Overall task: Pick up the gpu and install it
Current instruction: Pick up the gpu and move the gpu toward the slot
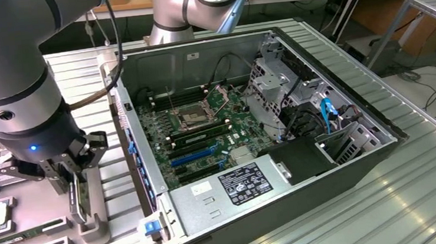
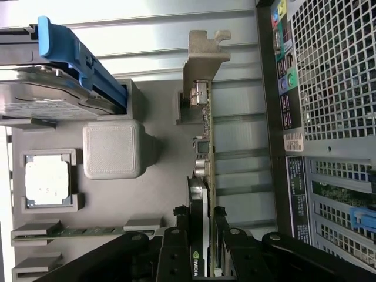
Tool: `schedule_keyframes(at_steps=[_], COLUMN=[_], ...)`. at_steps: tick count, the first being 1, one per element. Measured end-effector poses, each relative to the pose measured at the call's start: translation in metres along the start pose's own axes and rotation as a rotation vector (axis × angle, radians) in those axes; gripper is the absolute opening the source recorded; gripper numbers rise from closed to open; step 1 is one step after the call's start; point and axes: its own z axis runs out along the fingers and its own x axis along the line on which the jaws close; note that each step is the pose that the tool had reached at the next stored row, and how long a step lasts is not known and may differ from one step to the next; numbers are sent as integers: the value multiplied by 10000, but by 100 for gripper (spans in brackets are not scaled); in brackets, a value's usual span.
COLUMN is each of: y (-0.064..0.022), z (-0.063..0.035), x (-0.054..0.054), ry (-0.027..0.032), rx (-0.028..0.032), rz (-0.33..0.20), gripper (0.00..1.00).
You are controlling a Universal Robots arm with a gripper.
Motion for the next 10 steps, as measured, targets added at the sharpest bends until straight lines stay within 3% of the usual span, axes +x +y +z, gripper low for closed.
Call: schedule_keyframes(at_steps=[10], y=[13], z=[-153], x=[-3], ry=[3], rx=[-34], rz=[1], gripper=[27])
